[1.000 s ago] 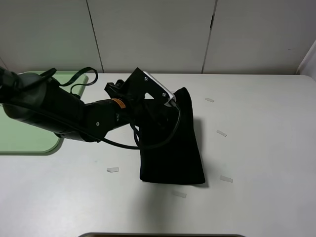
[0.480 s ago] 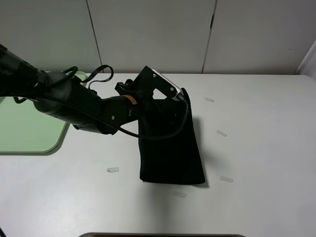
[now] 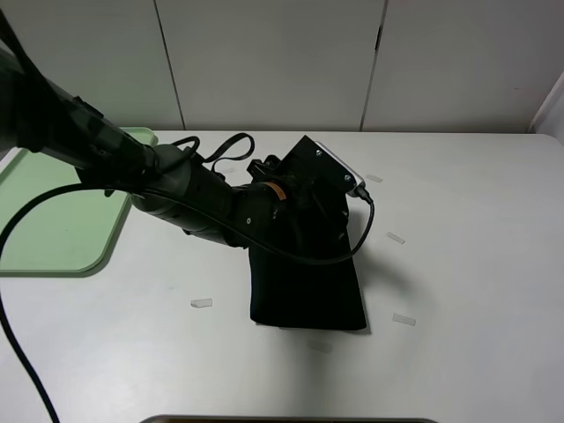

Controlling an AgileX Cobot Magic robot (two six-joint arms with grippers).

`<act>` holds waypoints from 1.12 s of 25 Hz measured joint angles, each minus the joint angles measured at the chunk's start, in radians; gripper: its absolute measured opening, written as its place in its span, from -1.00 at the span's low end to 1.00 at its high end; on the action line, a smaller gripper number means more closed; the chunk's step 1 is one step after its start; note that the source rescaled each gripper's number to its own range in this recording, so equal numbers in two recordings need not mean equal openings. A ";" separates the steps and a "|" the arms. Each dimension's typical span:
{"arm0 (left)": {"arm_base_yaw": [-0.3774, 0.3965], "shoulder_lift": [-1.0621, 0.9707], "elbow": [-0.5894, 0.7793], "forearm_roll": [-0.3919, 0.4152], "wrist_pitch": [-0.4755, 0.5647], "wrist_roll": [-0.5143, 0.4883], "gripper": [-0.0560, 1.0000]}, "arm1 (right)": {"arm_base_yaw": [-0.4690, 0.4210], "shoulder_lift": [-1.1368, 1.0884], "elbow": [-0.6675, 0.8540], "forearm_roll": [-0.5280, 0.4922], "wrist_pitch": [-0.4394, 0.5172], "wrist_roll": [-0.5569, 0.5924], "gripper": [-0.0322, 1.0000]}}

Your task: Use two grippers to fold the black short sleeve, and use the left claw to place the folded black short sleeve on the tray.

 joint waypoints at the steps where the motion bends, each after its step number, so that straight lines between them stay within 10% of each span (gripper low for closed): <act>1: -0.004 0.005 -0.006 0.001 0.000 -0.009 1.00 | 0.000 0.000 0.000 0.000 0.000 0.000 1.00; 20: -0.008 0.098 -0.017 0.089 -0.107 -0.104 1.00 | 0.000 0.000 0.000 0.000 0.000 0.000 1.00; 28: -0.008 -0.160 -0.016 -0.038 0.076 -0.108 1.00 | 0.000 0.000 0.000 0.000 0.000 0.000 1.00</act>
